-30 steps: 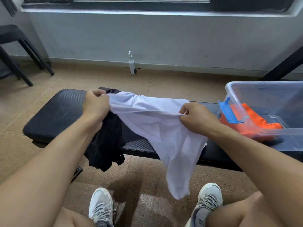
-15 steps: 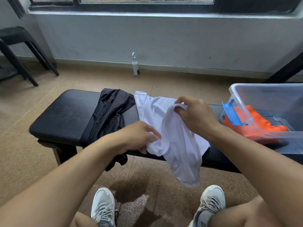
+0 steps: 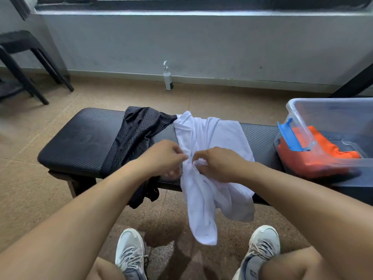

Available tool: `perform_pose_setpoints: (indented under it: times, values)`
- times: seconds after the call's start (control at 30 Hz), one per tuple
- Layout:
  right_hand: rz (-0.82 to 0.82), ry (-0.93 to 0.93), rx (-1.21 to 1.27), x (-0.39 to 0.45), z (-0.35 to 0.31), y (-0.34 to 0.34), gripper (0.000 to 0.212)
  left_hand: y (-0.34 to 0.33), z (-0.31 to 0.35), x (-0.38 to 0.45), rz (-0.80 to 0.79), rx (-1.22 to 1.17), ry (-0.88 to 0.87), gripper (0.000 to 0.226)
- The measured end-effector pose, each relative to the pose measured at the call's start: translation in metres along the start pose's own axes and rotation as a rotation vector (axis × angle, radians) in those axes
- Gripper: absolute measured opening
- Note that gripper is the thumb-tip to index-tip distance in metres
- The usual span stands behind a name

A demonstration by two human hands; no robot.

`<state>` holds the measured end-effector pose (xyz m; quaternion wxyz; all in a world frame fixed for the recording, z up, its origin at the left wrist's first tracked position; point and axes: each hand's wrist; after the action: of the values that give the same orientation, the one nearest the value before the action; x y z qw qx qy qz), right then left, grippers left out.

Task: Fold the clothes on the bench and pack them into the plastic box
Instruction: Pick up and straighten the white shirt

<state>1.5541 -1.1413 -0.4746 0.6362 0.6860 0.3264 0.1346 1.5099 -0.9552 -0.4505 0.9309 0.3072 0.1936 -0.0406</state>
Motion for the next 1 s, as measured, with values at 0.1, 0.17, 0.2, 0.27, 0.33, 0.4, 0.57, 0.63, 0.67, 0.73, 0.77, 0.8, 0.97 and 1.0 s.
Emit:
perform_pose_setpoints:
  times: [0.1,0.17,0.2,0.27,0.33,0.4,0.57,0.63,0.67,0.73,0.77,0.8,0.97,1.0]
  values:
    - [-0.013,0.050,0.060,0.000,-0.003,-0.004,0.018,0.003,-0.018,0.026,0.250,0.064,0.040,0.035]
    - [-0.067,0.116,0.133,-0.002,-0.006,-0.006,0.015,0.003,-0.021,0.037,0.255,0.023,0.052,0.038]
    - [-0.082,0.157,0.164,-0.002,-0.009,-0.006,0.015,0.001,-0.022,0.040,0.256,0.000,0.026,0.029]
    - [-0.076,0.227,0.212,-0.004,-0.016,-0.008,0.014,-0.006,-0.020,0.044,0.264,-0.023,-0.022,0.034]
    - [-0.060,0.259,0.254,-0.006,-0.022,-0.008,0.014,-0.011,-0.018,0.045,0.258,0.010,-0.011,0.046]
    - [-0.037,0.276,0.292,-0.008,-0.025,-0.007,0.014,-0.015,-0.018,0.045,0.265,0.143,0.001,0.040]
    - [-0.089,0.179,0.346,-0.013,-0.016,0.004,0.017,-0.009,-0.019,0.048,0.420,0.156,-0.034,0.016]
    - [-0.154,0.092,0.340,-0.016,-0.009,0.010,0.024,-0.003,-0.015,0.048,0.478,0.071,-0.041,0.021]
    - [-0.210,0.058,0.368,-0.018,-0.006,0.013,0.027,0.001,-0.013,0.048,0.505,0.005,-0.041,0.024]
    - [-0.340,0.035,0.516,-0.023,-0.001,0.019,0.033,0.009,-0.008,0.047,0.575,-0.144,-0.040,0.028]
    - [-0.376,0.035,0.603,-0.026,0.000,0.023,0.035,0.012,-0.004,0.046,0.609,-0.220,-0.038,0.028]
    - [-0.379,0.029,0.682,-0.028,0.001,0.026,0.038,0.014,-0.001,0.044,0.633,-0.296,-0.040,0.027]
    - [-0.114,-0.106,0.930,-0.031,0.000,0.032,0.037,0.020,0.001,0.042,0.711,-0.587,-0.046,0.032]
    - [-0.058,-0.124,0.974,-0.031,-0.001,0.032,0.036,0.022,0.001,0.041,0.705,-0.641,-0.030,0.030]
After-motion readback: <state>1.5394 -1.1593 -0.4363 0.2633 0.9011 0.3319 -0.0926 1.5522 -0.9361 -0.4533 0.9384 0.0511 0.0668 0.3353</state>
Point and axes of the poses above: each hand's wrist, its own x-axis towards the middle knuckle, its own y-axis out of the back of the hand, z = x × y, and after that the axes turned 8 degrees about -x, right-handed
